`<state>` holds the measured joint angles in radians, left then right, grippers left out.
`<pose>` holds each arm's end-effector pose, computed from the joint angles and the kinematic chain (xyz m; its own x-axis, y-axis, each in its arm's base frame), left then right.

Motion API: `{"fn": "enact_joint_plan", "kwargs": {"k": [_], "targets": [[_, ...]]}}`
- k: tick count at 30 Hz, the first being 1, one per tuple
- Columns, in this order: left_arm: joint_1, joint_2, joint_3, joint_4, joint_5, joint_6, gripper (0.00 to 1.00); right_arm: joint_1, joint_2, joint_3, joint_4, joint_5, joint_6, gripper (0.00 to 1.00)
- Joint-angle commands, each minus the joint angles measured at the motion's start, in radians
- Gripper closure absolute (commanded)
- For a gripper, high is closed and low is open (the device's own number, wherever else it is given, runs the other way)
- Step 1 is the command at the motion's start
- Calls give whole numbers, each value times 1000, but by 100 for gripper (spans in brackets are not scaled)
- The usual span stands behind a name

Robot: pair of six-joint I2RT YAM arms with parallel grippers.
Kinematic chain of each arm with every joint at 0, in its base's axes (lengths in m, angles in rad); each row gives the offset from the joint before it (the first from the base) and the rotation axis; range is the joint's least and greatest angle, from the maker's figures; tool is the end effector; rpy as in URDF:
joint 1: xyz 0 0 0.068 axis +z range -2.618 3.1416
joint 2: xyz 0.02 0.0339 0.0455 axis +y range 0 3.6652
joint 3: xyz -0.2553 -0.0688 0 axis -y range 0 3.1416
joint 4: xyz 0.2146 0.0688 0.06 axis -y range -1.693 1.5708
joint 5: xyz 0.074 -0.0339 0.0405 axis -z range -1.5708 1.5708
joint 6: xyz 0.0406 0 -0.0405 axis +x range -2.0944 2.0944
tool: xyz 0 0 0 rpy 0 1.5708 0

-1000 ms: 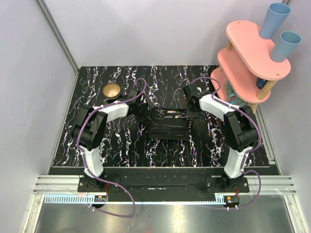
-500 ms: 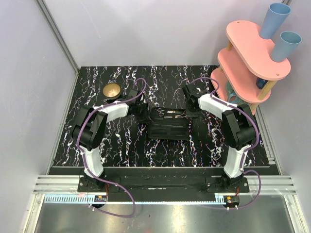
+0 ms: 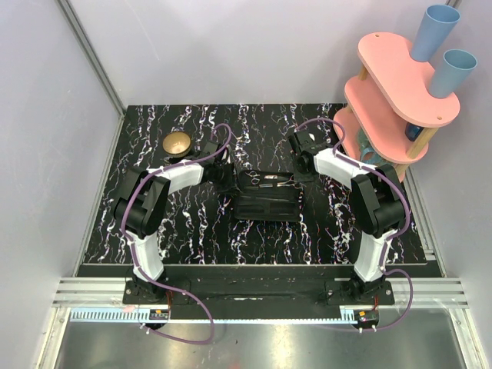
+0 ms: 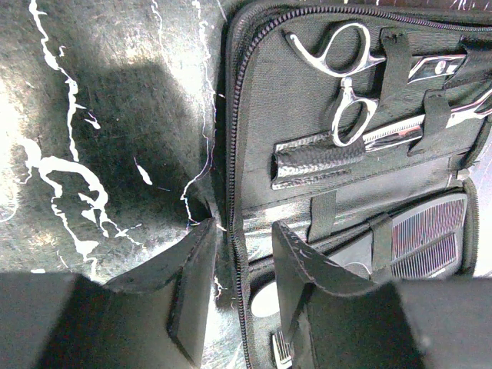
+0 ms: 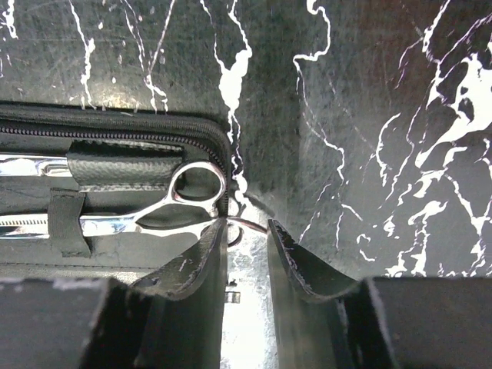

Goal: Sort the hair-cutting tools
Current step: Place the scissors in the hairdressing tool bag.

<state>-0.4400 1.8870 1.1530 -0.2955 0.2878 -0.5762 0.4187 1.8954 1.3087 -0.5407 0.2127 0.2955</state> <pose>0.3182 -0.1625 0.1602 -0.9448 -0.1326 -0.2995 0.0310 0.8741 -0.4847 0.3343 0.1394 0.1839 -0.8811 -0.0805 -0.4659 -0.0607 0.9965 -0.0575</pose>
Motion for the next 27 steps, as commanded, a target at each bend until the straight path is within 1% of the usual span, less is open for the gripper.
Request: {"fn": "enact_joint_plan", "kwargs": {"k": [1, 4, 8, 11, 19, 24, 27], "targets": [[4, 21, 19, -33, 5, 9, 60, -3, -32, 0, 82, 50, -108, 66], [4, 23, 19, -33, 10, 9, 60, -4, -13, -9, 103, 37, -151, 67], [4, 23, 14, -30, 14, 9, 60, -4, -7, -25, 122, -56, -200, 68], [4, 23, 13, -28, 14, 10, 60, -4, -12, -37, 122, -93, -219, 68], [4, 23, 10, -28, 11, 10, 60, -3, -59, -84, 111, -79, -262, 60], [4, 23, 8, -28, 14, 9, 60, -3, -81, -95, 116, -73, -276, 59], [4, 20, 7, -27, 11, 9, 60, -4, -127, -130, 152, -61, -265, 59]]}}
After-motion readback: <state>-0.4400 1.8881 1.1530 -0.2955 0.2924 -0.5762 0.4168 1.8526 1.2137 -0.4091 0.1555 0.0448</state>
